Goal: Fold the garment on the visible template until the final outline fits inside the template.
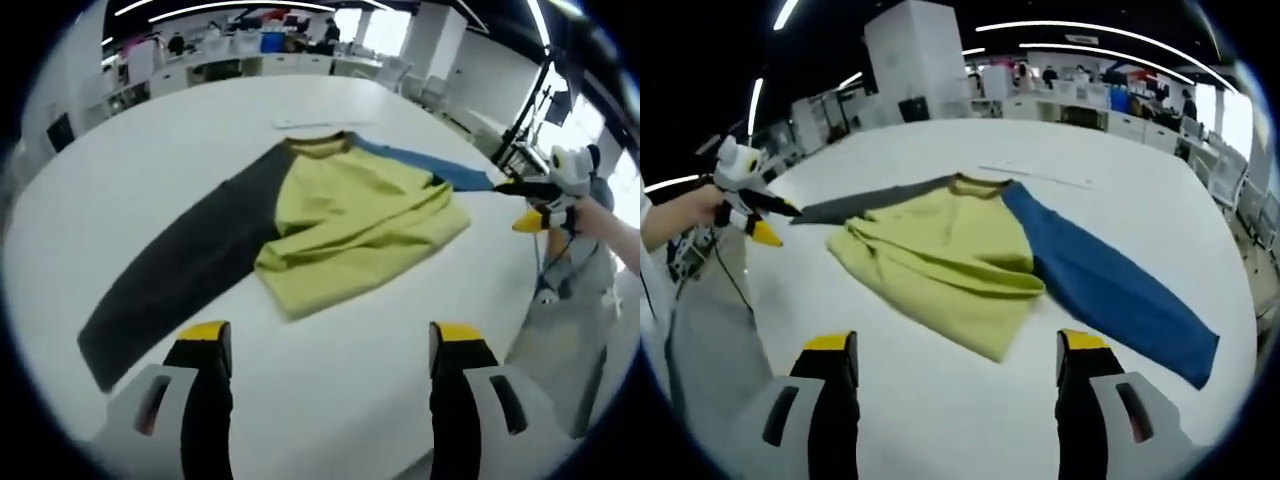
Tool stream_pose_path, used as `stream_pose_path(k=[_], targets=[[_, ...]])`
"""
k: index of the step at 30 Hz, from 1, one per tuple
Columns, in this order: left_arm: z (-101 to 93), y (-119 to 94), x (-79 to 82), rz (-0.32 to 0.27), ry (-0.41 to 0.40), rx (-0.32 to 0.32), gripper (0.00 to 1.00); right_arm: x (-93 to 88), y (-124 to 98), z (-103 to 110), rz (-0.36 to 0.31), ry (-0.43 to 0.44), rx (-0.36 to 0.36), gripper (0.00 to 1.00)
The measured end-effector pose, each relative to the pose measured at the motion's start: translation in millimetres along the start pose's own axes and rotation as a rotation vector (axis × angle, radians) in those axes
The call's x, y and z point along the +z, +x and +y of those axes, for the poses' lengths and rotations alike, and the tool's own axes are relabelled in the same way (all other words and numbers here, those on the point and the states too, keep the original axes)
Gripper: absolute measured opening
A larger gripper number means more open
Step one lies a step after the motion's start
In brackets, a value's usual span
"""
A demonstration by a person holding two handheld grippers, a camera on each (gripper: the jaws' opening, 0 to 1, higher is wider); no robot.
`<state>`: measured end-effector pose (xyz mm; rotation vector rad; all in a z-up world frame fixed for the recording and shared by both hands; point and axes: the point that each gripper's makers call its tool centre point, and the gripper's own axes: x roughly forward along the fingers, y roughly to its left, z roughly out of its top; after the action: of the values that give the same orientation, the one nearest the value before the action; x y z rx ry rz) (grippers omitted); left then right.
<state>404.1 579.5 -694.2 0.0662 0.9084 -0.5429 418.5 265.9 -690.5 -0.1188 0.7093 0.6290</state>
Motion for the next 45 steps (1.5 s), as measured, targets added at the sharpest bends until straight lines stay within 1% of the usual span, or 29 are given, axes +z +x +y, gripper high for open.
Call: stream_pose_path(k=[4,16,21,24,26,29,33,36,38,42,45], targets=[[6.2,6.0,2.0,0.003,0.013,0.013,0.73,2.2,7.3,-9.3,0.002,-0.009,-0.009,0.76],[25.3,25.1,13.1,-0.018,0.063,0.049,0.61,4.0,30.0,-36.5,0.013,-0.053,-0.023,0.66],[33.2,33.7,14.2,-0.020,0.078,0.069,0.56,4.1,35.9,-40.6,0.016,-0.069,-0.028,0.62],[37.6,37.9,16.8,-0.029,0.096,0.084,0.50,5.1,39.6,-42.3,0.018,-0.082,-0.032,0.60],[41.2,41.2,18.5,-0.030,0.120,0.095,0.46,5.2,44.1,-46.2,0.016,-0.089,-0.033,0.59],[47.2,46.9,20.3,-0.024,0.168,0.113,0.43,5.8,49.0,-48.5,0.019,-0.093,-0.032,0.58],[51.6,51.9,24.2,-0.030,0.207,0.123,0.38,8.0,52.8,-49.8,0.016,-0.099,-0.029,0.58],[55.0,56.4,28.6,-0.041,0.253,0.133,0.33,7.9,55.4,-51.5,0.016,-0.104,-0.027,0.57],[56.5,59.9,28.9,-0.038,0.269,0.133,0.29,6.6,57.3,-52.8,0.021,-0.107,-0.024,0.56],[59.9,65.8,30.1,-0.041,0.290,0.138,0.25,3.6,60.4,-56.2,0.033,-0.124,-0.020,0.55],[60.0,70.3,29.7,-0.030,0.338,0.132,0.22,3.6,62.7,-59.2,0.036,-0.142,-0.016,0.53]])
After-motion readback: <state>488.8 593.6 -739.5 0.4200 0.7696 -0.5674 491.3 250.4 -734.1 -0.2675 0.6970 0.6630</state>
